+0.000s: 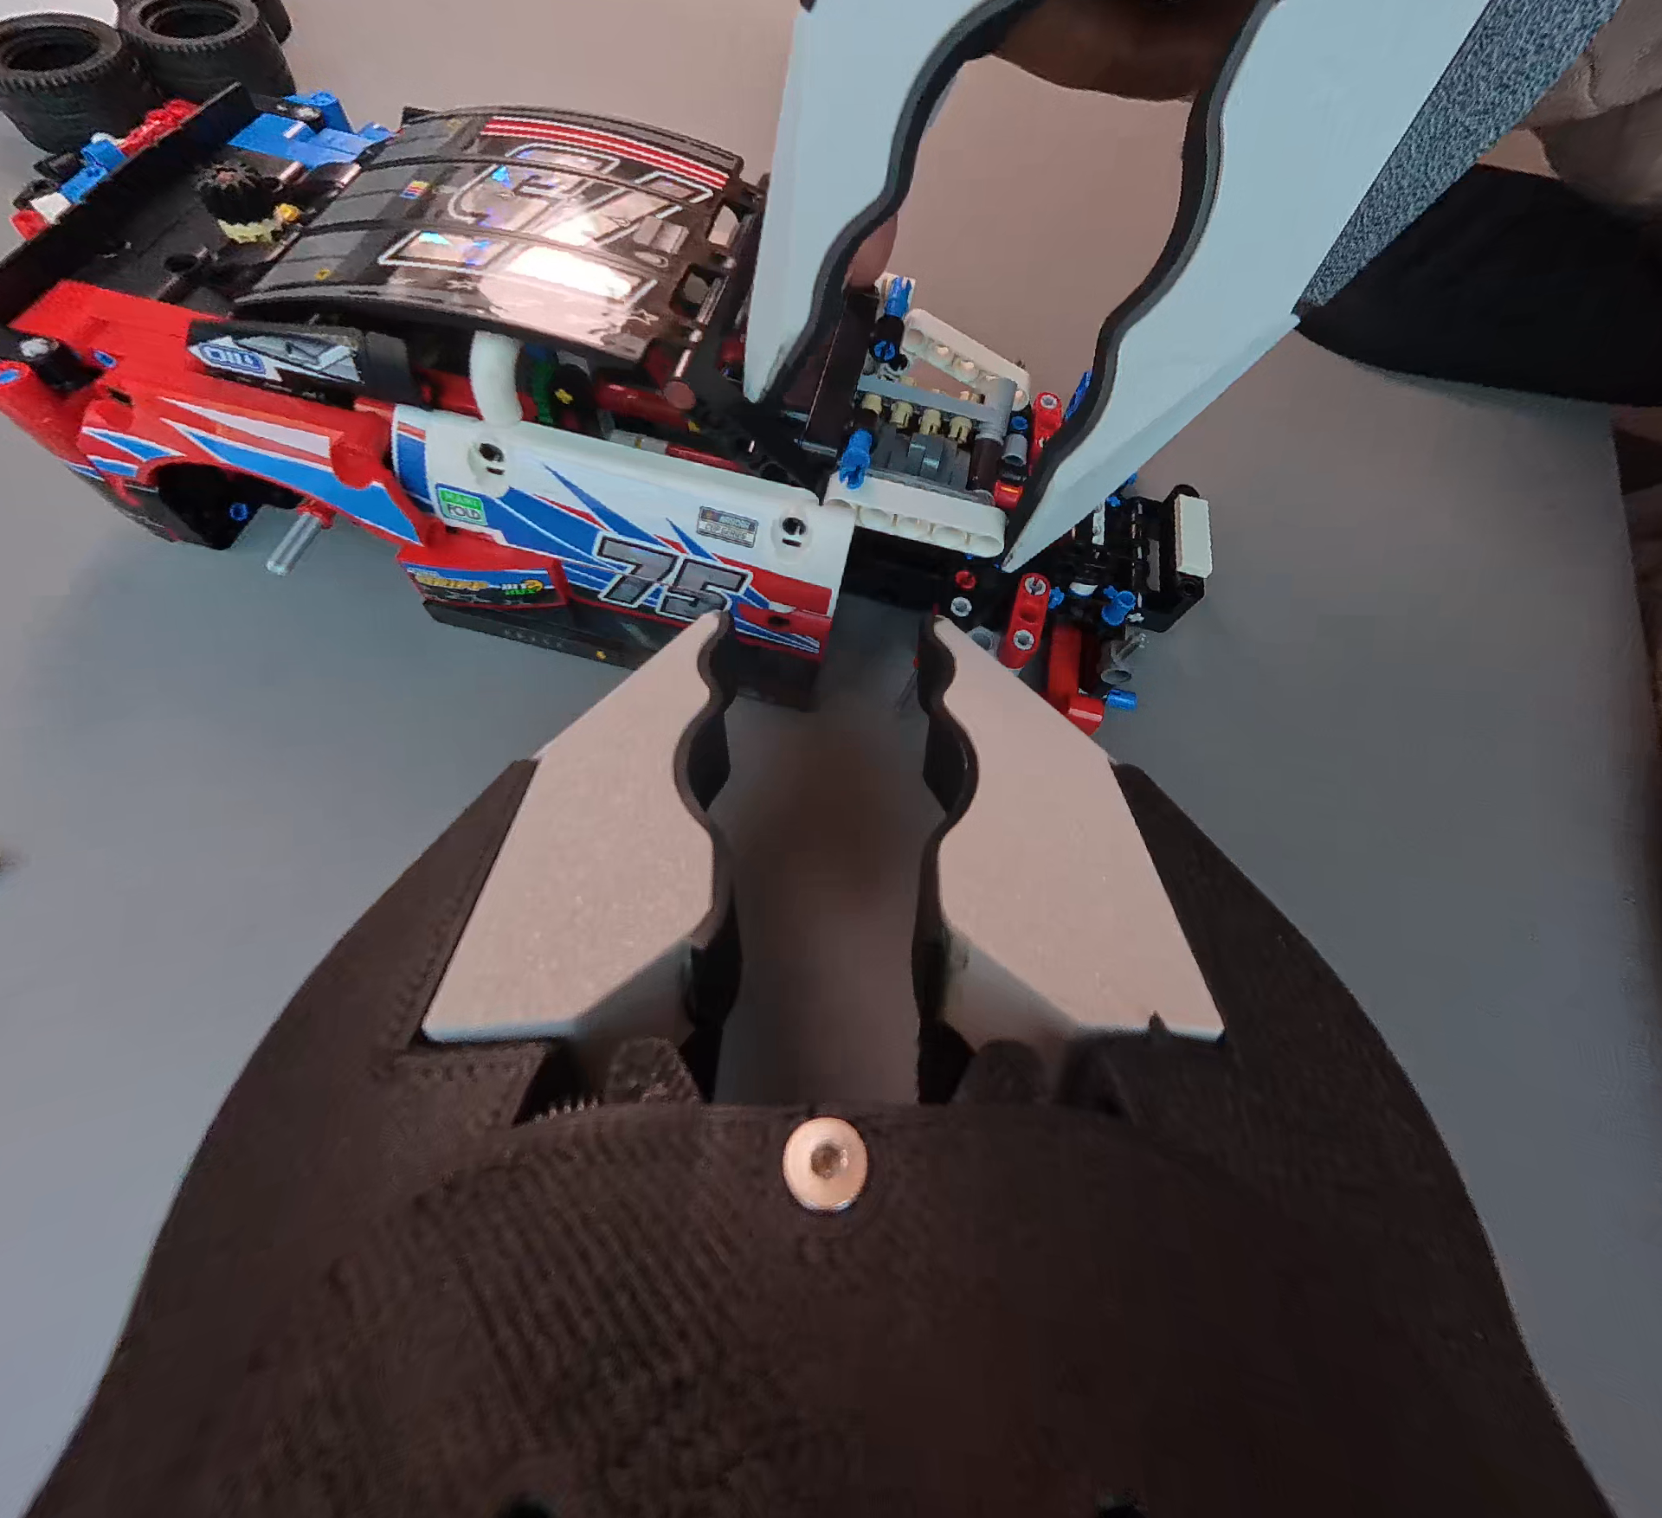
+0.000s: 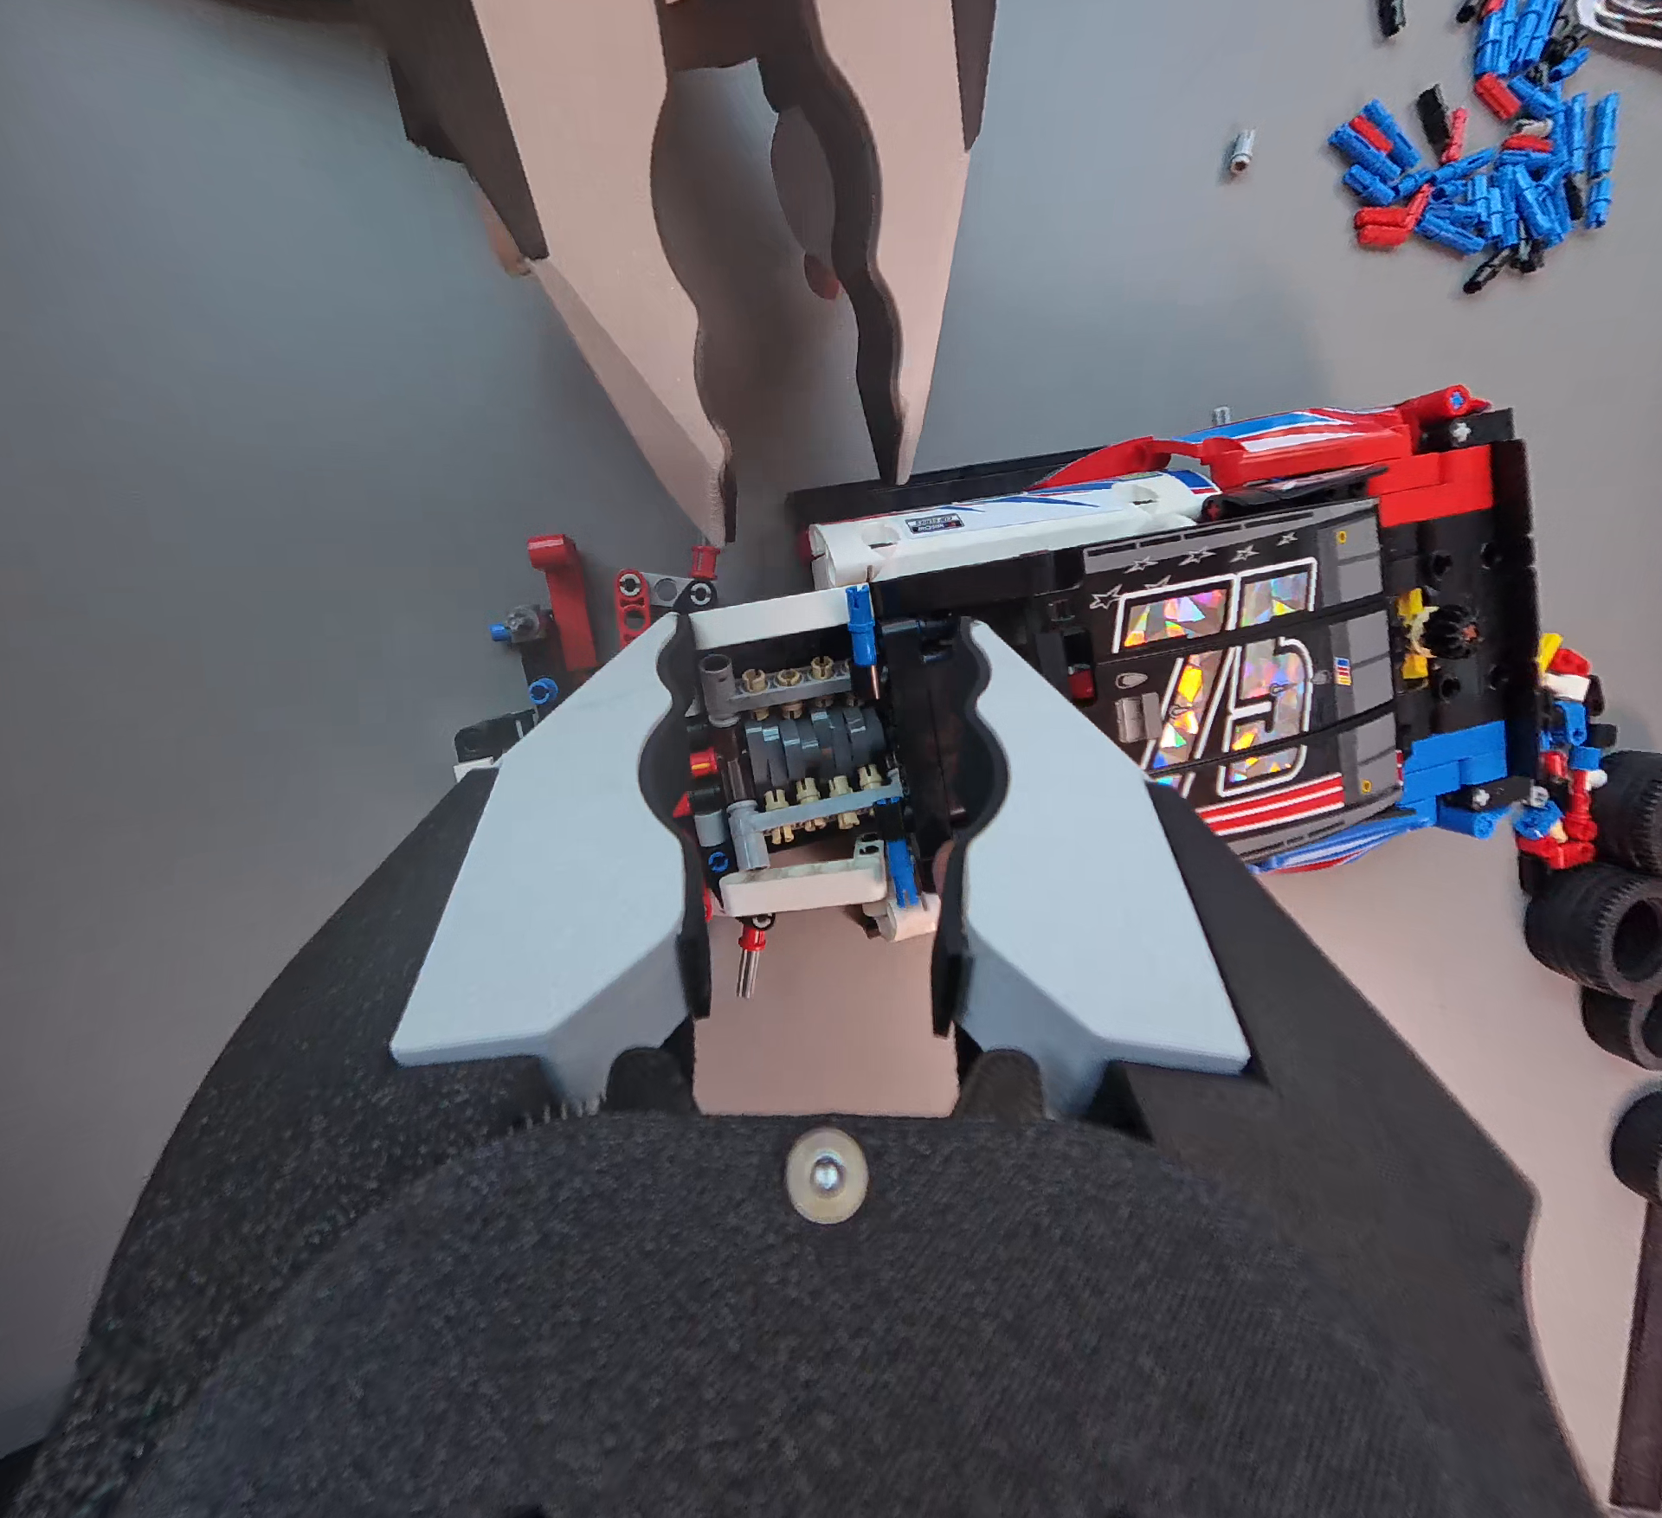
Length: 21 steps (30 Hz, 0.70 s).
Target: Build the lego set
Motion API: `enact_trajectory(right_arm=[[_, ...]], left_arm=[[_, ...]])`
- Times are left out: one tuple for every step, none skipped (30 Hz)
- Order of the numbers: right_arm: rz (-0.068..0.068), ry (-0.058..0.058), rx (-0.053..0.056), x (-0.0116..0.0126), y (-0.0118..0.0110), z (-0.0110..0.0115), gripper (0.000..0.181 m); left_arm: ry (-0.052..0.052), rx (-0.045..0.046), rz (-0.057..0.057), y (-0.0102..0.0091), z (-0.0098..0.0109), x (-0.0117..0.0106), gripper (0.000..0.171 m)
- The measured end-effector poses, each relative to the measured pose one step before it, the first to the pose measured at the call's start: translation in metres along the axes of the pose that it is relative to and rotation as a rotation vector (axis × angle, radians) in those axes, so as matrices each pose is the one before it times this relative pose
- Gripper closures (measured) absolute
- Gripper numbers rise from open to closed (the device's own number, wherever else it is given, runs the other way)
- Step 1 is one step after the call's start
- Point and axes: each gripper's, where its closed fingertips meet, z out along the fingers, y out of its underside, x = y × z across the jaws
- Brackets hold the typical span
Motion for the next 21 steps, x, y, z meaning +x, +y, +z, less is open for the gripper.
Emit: enact_trajectory(right_arm=[[0.0013, -0.0005, 0.0031, 0.00066, -0.00086, 0.00063, 0.127], [0.0038, -0.0066, 0.0055, 0.00081, -0.00058, 0.00004, 0.128], [0.0044, -0.0115, 0.0029, 0.00034, -0.00004, -0.00009, 0.128], [-0.0034, -0.0057, 0.0023, 0.00051, 0.00015, 0.00001, 0.128], [-0.0033, 0.0002, -0.0002, 0.0008, 0.00012, 0.00016, 0.128], [-0.0003, 0.0023, -0.0017, 0.00088, 0.00008, 0.00019, 0.128], [0.0003, 0.0013, -0.0012, 0.0005, -0.00011, 0.00014, 0.128], [-0.0009, 0.0006, -0.0009, 0.0, 0.0, -0.00002, 0.128], [-0.0004, 0.0032, -0.0014, 0.00006, 0.00004, -0.0001, 0.128], [-0.0009, 0.0051, -0.001, -0.00012, 0.00012, -0.00025, 0.128], [-0.0043, 0.0063, 0.0048, -0.00023, -0.00021, -0.00092, 0.128], [-0.0094, 0.009, 0.0172, -0.00008, -0.00146, -0.00225, 0.128], [-0.0073, 0.0052, 0.0257, -0.00064, -0.00268, -0.00347, 0.128], [-0.0037, -0.0026, 0.0327, -0.0021, -0.00381, -0.00427, 0.128], [0.0019, -0.0011, 0.0309, -0.00174, -0.00366, -0.00422, 0.129], [-0.0019, 0.0026, 0.0264, -0.00127, -0.00325, -0.00322, 0.129], [-0.0074, 0.004, 0.0179, -0.00164, -0.00208, -0.00174, 0.131], [-0.0071, 0.0027, 0.0013, -0.00172, 0.0001, 0.00015, 0.134], [-0.0077, 0.0034, -0.0072, -0.00174, 0.00124, 0.00171, 0.135], [-0.008, 0.0055, -0.0041, -0.00135, 0.00069, 0.00265, 0.137], [-0.0046, -0.0006, -0.006, -0.00189, 0.00122, 0.00311, 0.137]], left_arm=[[0.0043, -0.00729, -0.0051, 0.00076, 0.00093, 0.00006, 0.132], [0.0037, -0.00875, 0.0022, 0.00088, 0.00107, 0.00078, 0.133], [0.0025, -0.00759, 0.0068, 0.00089, 0.00086, 0.0012, 0.134], [0.0018, -0.0053, 0.0081, 0.00057, 0.00066, 0.0013, 0.135], [0.0024, -0.0034, 0.0071, 0.00039, 0.0004, 0.00131, 0.136], [0.0, -0.00191, 0.0057, 0.00027, 0.00031, 0.00085, 0.137], [-0.002, -0.00092, 0.0045, 0.00003, 0.00006, 0.00021, 0.137], [0.0006, 0.00031, 0.0022, 0.0, 0.00004, 0.00037, 0.137], [-0.0014, 0.00114, -0.0005, -0.00011, -0.0002, -0.00025, 0.138], [-0.0008, 0.00213, -0.0018, -0.00022, -0.00022, -0.00026, 0.137], [-0.0009, 0.00351, -0.0023, -0.00042, -0.00033, -0.00036, 0.137], [-0.0005, 0.0044, -0.002, -0.00053, -0.00047, -0.00022, 0.137], [-0.0005, 0.00335, -0.0016, -0.00028, -0.00032, -0.00023, 0.137], [-0.0002, 0.00031, -0.0015, 0.00009, -0.00021, -0.00001, 0.137], [0.0005, -0.002, -0.0013, 0.00028, 0.00002, -0.00003, 0.137], [0.0006, -0.00174, 0.0005, 0.0002, 0.00016, 0.00013, 0.137], [0.0005, -0.00295, 0.0012, 0.00032, 0.00036, 0.00015, 0.138], [0.0005, -0.00318, 0.0014, 0.00039, 0.00031, 0.00027, 0.138], [0.0009, -0.00246, 0.0019, 0.00035, 0.00024, 0.00025, 0.138], [-0.0004, -0.00064, 0.0018, 0.00004, 0.00008, 0.00009, 0.138], [-0.0008, 0.0018, 0.0018, -0.00025, -0.0002, 0.00014, 0.138]])
